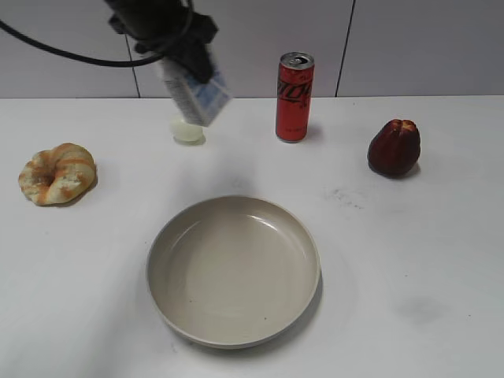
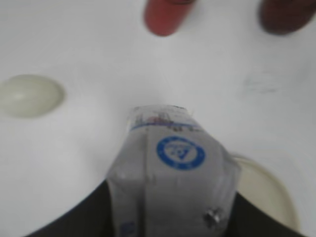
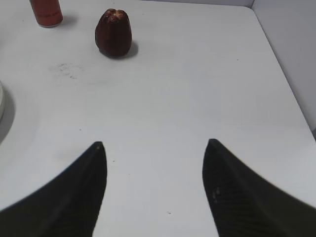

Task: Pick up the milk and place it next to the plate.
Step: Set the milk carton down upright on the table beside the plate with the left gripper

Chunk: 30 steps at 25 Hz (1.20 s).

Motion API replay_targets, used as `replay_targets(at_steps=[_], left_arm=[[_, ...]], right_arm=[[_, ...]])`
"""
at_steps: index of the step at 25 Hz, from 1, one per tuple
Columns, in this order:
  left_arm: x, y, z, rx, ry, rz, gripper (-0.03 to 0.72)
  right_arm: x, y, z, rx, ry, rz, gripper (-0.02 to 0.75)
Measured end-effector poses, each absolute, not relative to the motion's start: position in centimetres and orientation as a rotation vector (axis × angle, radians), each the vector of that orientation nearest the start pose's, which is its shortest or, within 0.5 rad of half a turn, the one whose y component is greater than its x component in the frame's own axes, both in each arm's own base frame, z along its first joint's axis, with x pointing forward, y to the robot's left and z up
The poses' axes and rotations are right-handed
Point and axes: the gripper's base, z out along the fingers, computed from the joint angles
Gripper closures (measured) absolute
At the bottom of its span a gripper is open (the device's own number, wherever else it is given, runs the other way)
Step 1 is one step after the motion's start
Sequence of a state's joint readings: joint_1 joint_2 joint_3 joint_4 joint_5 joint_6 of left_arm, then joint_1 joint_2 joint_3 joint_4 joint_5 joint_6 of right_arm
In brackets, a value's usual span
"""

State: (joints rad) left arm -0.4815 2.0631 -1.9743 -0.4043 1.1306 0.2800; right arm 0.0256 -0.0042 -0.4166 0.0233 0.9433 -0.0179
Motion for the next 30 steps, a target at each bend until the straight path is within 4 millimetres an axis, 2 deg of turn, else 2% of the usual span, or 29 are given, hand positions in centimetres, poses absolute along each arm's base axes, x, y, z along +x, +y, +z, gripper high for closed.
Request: replay_targets(at_steps=[2, 7, 9, 12, 16, 20, 22, 27, 30], left_arm=[[36.8, -27.4, 30.0, 0.93, 2.537, -0.685, 0.412], [32.3, -34.1, 28.9, 0.966, 2.539, -0.78, 0.412], [30.7, -36.3, 27.9, 0.973, 2.553, -0.806, 0.412], [29.1, -38.5, 25.7, 0.943, 2.634, -0.788, 0.414], [28.3, -40.1, 22.3, 0.912, 2.729, -0.714, 0.414], [28.6, -40.6, 19.2, 0.854, 2.812, -0.656, 0.414], [28.8, -40.6, 18.2, 0.768, 2.863, -0.632, 0.414], [29.2, -40.5, 17.5, 0.628, 2.899, -0.578, 0.409], [29.3, -40.6, 17.5, 0.596, 2.896, -0.604, 0.363]], right_arm=[[0.8, 0.2, 26.3, -0.042, 2.006, 0.033, 0.272], [0.8, 0.2, 26.3, -0.042, 2.006, 0.033, 0.272], [0.8, 0.2, 26.3, -0.042, 2.006, 0.033, 0.272], [0.8, 0.2, 26.3, -0.042, 2.006, 0.033, 0.272], [0.8, 0.2, 26.3, -0.042, 2.006, 0.033, 0.272], [0.8, 0.2, 26.3, -0.042, 2.006, 0.033, 0.272], [0.8, 0.2, 26.3, -0.042, 2.006, 0.033, 0.272], [0.8, 0.2, 26.3, -0.042, 2.006, 0.033, 0.272], [0.8, 0.2, 26.3, -0.042, 2.006, 0.033, 0.272]])
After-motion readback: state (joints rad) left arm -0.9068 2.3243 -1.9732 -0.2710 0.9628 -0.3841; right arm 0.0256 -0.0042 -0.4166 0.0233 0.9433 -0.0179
